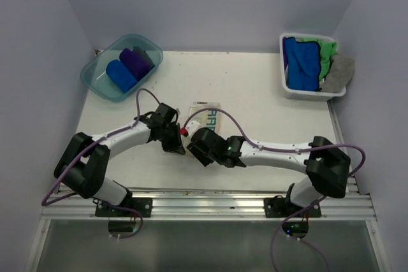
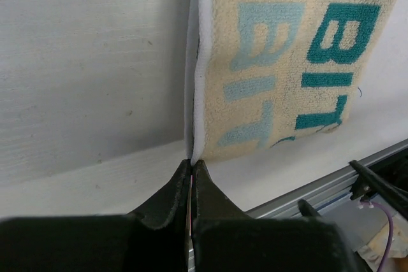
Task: Roll the towels
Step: Roll the towel
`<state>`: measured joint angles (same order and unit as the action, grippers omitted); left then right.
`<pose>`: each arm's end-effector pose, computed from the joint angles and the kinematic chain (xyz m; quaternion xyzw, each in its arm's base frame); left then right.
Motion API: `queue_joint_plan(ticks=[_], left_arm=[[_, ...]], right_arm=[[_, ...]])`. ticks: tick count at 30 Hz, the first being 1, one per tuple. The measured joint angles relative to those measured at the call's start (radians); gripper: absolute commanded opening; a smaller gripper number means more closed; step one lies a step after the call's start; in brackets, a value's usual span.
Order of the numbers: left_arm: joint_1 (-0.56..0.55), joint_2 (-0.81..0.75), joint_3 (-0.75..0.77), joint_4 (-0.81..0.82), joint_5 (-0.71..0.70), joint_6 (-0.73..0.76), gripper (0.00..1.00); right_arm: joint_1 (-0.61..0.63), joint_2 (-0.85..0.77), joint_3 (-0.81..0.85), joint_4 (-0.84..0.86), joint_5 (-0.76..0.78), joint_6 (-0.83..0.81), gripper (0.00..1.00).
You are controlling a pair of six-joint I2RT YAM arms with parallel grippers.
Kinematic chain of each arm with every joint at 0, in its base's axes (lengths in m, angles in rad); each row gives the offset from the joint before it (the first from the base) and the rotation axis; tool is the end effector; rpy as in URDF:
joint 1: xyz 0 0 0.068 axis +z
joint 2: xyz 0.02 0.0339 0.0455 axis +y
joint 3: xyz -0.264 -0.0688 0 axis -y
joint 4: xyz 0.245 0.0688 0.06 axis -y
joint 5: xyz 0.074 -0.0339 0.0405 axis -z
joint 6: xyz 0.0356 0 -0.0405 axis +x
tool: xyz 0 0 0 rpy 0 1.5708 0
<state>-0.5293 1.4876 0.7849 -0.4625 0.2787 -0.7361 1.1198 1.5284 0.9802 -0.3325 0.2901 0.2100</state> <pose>0.2251 -0.1430 0.1646 -0.0723 0.9677 -0.2277 0.0804 0.1478 0.2818 0.2174 -0.3652 0.8580 0.0994 0.3473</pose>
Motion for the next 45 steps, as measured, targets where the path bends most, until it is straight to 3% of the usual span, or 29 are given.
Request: queue_joint_plan(ticks=[9, 18, 21, 24, 26, 33, 34, 37, 40, 45], left_arm=[[0.02, 0.001, 0.0, -0.011, -0.005, 0.023, 0.0], [0.036, 0.001, 0.0, -0.011, -0.003, 0.04, 0.0], [0.042, 0.001, 0.0, -0.011, 0.0, 0.046, 0.0], [0.046, 0.001, 0.0, -0.01, 0.008, 0.05, 0.0], [0.05, 0.001, 0.0, -0.01, 0.014, 0.05, 0.0], [0.093, -0.014, 0.0, -0.018, 0.03, 0.077, 0.35], [0.106, -0.022, 0.0, -0.022, 0.031, 0.082, 0.48], [0.138, -0.055, 0.0, -0.03, 0.033, 0.098, 0.71], [0.153, -0.085, 0.0, -0.033, 0.037, 0.104, 0.82], [0.156, -0.106, 0.0, -0.024, 0.074, 0.101, 0.85]], right_arm=[[0.059, 0.19, 0.003, 0.11, 0.08, -0.204, 0.43], [0.073, 0.219, 0.002, 0.189, 0.146, -0.272, 0.43], [0.073, 0.246, 0.001, 0.219, 0.165, -0.278, 0.34], [0.075, 0.268, -0.004, 0.245, 0.176, -0.279, 0.1], [0.078, 0.268, -0.007, 0.254, 0.186, -0.278, 0.03], [0.078, 0.252, -0.007, 0.254, 0.179, -0.27, 0.0], [0.078, 0.243, -0.007, 0.248, 0.166, -0.268, 0.0], [0.076, 0.22, -0.002, 0.227, 0.126, -0.254, 0.0], [0.065, 0.211, 0.013, 0.216, 0.061, -0.227, 0.0], [0.026, 0.209, 0.035, 0.205, -0.063, -0.17, 0.0]])
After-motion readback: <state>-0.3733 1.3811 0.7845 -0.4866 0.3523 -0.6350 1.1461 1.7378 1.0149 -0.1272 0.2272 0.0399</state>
